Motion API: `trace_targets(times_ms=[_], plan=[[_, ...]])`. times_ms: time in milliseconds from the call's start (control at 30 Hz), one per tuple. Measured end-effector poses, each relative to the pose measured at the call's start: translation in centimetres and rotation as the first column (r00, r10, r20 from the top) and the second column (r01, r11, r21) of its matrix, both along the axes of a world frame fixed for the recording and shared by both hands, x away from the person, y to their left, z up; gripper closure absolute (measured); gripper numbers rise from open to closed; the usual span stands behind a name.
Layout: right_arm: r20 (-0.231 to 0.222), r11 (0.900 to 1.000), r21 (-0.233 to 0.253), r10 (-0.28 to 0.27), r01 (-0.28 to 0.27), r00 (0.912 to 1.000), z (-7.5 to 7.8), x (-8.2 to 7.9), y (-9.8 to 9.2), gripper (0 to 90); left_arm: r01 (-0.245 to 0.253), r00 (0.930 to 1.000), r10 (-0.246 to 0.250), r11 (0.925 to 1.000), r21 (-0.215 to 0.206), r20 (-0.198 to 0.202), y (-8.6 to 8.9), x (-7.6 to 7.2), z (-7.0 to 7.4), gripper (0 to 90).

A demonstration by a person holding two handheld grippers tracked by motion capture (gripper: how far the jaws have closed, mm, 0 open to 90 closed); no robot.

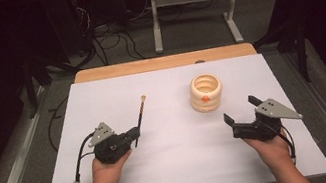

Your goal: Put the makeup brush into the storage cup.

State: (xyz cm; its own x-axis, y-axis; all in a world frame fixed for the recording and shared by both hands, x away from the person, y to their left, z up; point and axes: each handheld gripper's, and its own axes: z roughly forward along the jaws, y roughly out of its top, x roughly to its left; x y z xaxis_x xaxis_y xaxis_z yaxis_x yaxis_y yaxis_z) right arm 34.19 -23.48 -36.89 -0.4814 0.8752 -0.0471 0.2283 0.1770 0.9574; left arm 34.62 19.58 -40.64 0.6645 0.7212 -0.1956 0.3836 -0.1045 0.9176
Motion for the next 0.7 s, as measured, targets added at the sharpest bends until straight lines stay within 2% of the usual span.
trace_targets(times_ms=[200, 333, 367, 433, 467, 567, 700], plan=[[0.031, 0.998, -0.033, 0.056, -0.055, 0.9979, 1.0, 0.8, 3.4, 2.2, -0.002, 1.0, 0.002, 1.0, -0.007, 0.008, 0.1, 0.1, 0.1, 84.3], [0.026, 0.997, -0.007, 0.082, -0.081, 0.9963, 1.1, 0.9, 5.1, 2.2, -0.002, 0.9999, 0.002, 1.0, 0.002, 0.01, 0.1, 0.2, 0.0, 84.3], [0.043, 0.995, -0.003, 0.098, -0.098, 0.9942, 1.2, 0.8, 5.5, 2.2, -0.003, 1.0, 0.003, 1.0, 0.008, 0.008, 0.1, 0.2, 0.0, 84.3], [0.053, 0.994, -0.004, 0.11, -0.11, 0.9925, 0.9, 0.6, 5.9, 2.2, -0.004, 0.9999, 0.004, 0.9999, 0.016, 0.012, 0.0, 0.1, 0.0, 84.3], [0.047, 0.993, -0.004, 0.115, -0.115, 0.9922, 0.6, 0.5, 6.0, 2.2, -0.004, 0.9999, 0.003, 0.9998, 0.018, 0.014, 0.0, 0.0, 0.1, 84.3], [0.034, 0.991, -0.047, 0.125, -0.124, 0.9916, -0.2, 0.4, 6.4, 2.2, -0.006, 0.9997, 0.006, 0.9999, 0.012, 0.023, 0.0, -0.3, 0.3, 84.3], [0.004, 0.991, -0.058, 0.12, -0.12, 0.9928, -1.2, -0.1, 6.2, 2.2, -0.003, 0.9996, 0.003, 1.0, 0.006, 0.028, 0.1, -0.5, 0.4, 84.3]])
